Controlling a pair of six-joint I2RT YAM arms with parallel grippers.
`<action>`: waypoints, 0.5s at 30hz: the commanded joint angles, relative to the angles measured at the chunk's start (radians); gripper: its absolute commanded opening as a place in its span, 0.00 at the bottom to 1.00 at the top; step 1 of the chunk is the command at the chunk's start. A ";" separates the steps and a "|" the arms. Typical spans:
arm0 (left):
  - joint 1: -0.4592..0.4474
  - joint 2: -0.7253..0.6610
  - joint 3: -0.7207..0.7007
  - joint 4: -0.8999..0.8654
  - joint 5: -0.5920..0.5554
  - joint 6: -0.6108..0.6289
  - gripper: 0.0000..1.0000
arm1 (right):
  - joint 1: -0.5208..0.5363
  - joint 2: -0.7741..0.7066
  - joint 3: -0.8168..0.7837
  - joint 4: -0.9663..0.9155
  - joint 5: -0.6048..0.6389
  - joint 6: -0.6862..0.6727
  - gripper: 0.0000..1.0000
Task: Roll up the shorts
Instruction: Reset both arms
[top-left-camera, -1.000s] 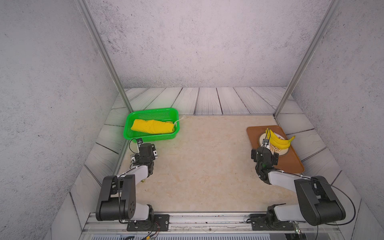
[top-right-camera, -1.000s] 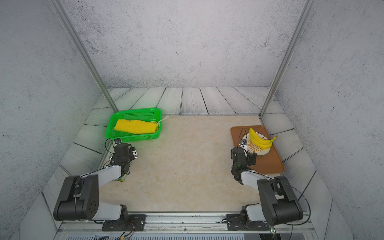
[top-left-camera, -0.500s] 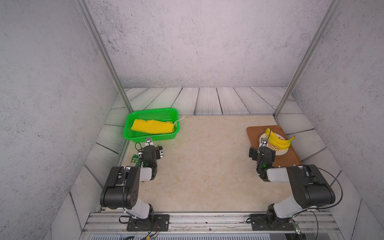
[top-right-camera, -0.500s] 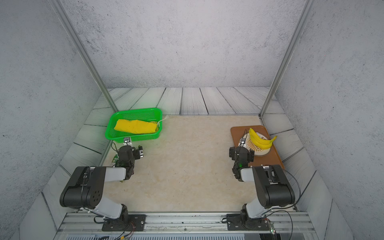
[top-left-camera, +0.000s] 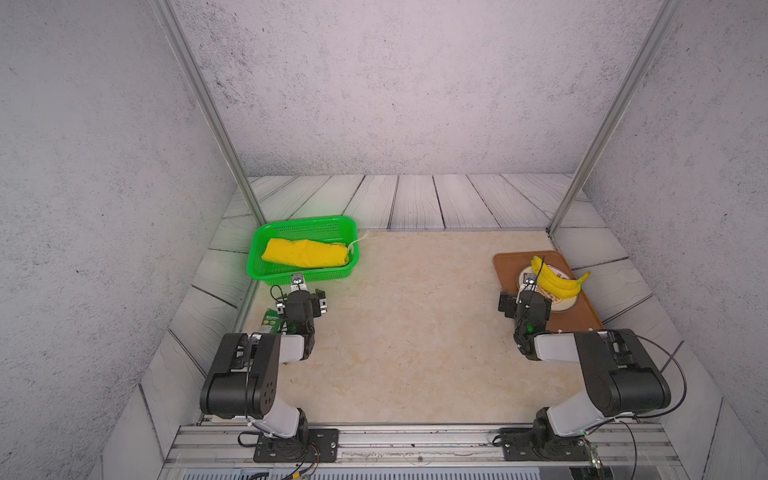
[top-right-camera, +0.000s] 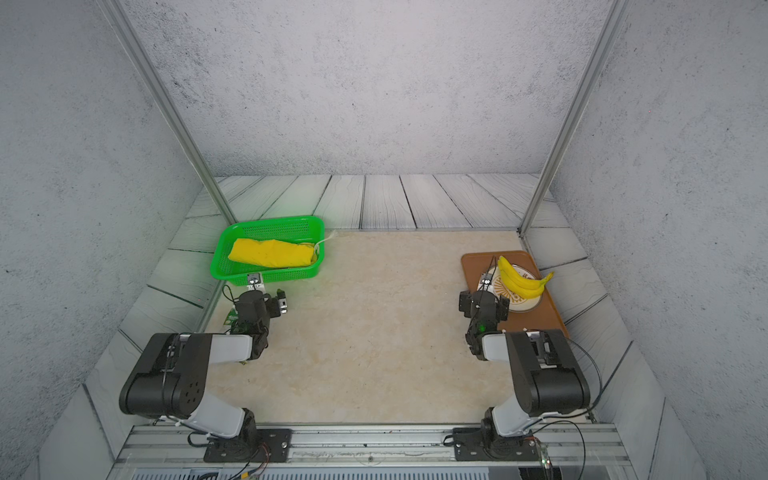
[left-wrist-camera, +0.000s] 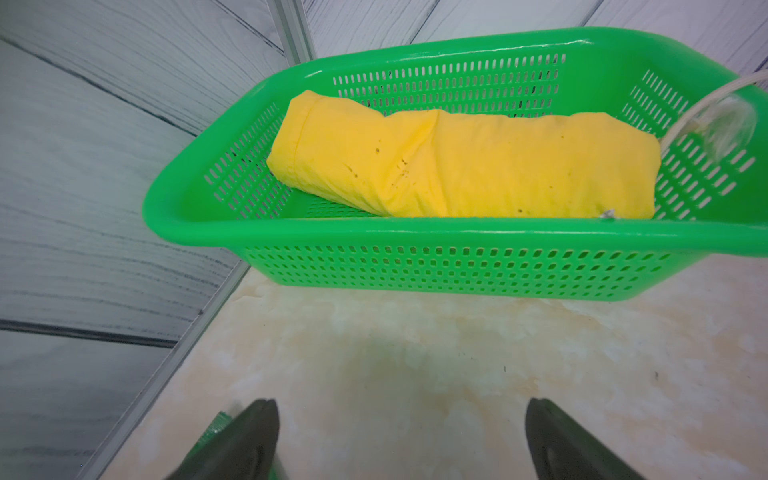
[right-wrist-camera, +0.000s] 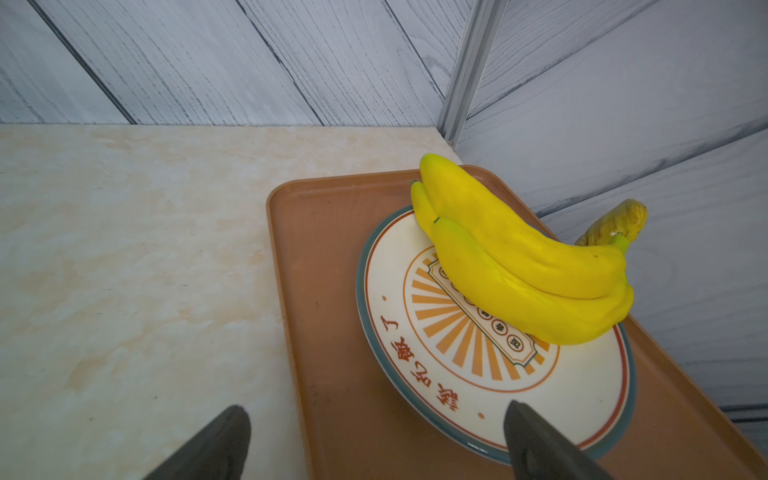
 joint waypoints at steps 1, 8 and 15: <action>0.028 -0.045 -0.049 0.053 -0.043 -0.056 0.98 | -0.021 -0.010 0.008 -0.005 -0.002 0.037 0.99; 0.011 -0.012 0.025 -0.036 0.058 0.016 0.98 | -0.033 -0.009 0.023 -0.046 -0.031 0.032 0.99; -0.021 -0.015 -0.003 0.017 0.053 0.056 0.98 | -0.012 -0.022 -0.013 0.016 -0.115 -0.037 0.99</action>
